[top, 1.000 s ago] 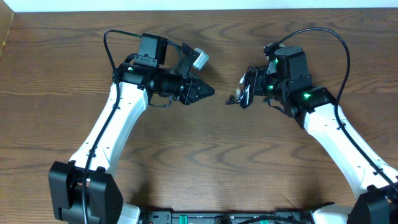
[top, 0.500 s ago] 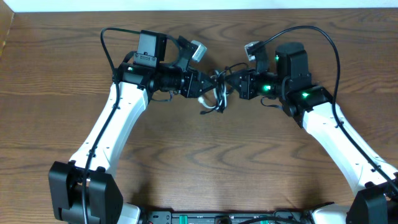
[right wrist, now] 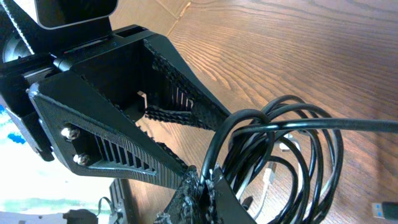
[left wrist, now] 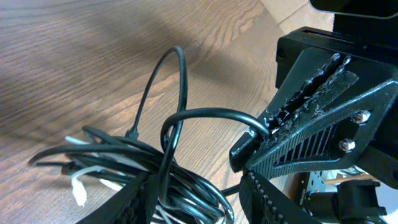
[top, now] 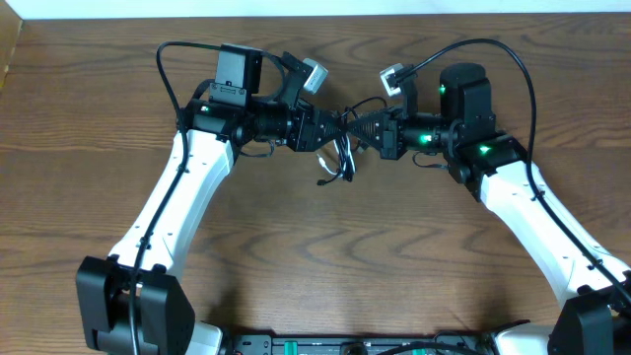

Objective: Untangle cables
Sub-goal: 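Grasp a black cable strand with the right gripper beside the left gripper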

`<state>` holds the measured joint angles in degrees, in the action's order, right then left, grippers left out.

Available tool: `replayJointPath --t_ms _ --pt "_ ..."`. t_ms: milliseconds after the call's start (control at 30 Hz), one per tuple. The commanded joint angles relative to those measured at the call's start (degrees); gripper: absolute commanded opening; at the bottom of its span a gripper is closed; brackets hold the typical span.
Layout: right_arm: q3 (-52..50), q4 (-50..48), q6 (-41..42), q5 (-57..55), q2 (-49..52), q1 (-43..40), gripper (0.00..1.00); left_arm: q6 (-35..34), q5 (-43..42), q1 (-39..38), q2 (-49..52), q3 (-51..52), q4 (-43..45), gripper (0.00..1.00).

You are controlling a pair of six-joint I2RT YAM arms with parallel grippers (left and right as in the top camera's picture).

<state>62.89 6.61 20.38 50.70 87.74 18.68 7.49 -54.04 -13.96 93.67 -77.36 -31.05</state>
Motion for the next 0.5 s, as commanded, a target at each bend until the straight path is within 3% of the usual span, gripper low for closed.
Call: replayJointPath --t_ms 0,300,467 --pt "1.07 -2.4 -0.72 11.85 -0.39 0.5 0.01 -0.07 -0.33 -0.26 0.52 -0.48 0.52 0.47" --pt "1.07 -4.7 -0.72 14.99 -0.39 0.39 0.01 -0.04 -0.33 -0.26 0.52 -0.48 0.2 0.43" --pt "1.07 -7.15 -0.72 18.75 -0.39 0.39 0.01 -0.07 5.09 -0.24 0.52 -0.48 0.09 0.43"
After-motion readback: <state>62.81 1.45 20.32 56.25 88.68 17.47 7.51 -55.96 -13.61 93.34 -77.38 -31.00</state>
